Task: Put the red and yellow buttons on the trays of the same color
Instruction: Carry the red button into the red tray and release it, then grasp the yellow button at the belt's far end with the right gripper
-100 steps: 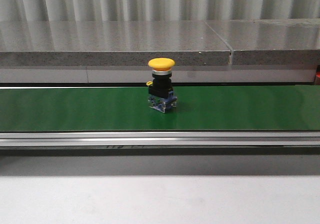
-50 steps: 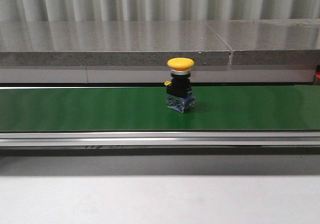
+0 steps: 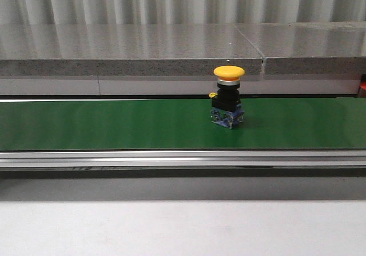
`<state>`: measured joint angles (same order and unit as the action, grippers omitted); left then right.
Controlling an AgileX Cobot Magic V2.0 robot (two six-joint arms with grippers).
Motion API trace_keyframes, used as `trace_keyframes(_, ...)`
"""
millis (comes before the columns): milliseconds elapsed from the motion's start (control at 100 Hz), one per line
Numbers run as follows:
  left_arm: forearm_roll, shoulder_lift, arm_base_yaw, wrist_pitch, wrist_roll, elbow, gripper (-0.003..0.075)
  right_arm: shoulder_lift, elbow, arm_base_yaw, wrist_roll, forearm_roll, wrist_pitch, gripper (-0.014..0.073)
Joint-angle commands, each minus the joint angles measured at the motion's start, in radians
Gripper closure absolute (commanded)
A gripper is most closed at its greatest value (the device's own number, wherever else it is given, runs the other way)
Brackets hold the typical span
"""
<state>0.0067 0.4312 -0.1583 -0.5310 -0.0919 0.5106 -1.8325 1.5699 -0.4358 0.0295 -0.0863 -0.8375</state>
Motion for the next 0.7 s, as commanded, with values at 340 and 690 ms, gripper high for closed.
trace_keyframes(340,-0.007,0.002,-0.010,0.080,0.001,0.023,0.0740,0.334,-0.094,0.092,0.066,0.000,-0.156,0.0010)
trace_keyframes(690,-0.007,0.002,-0.010,0.080,0.001,0.023,0.0740,0.458,-0.337,0.307,0.149,-0.005,-0.170,0.0010)
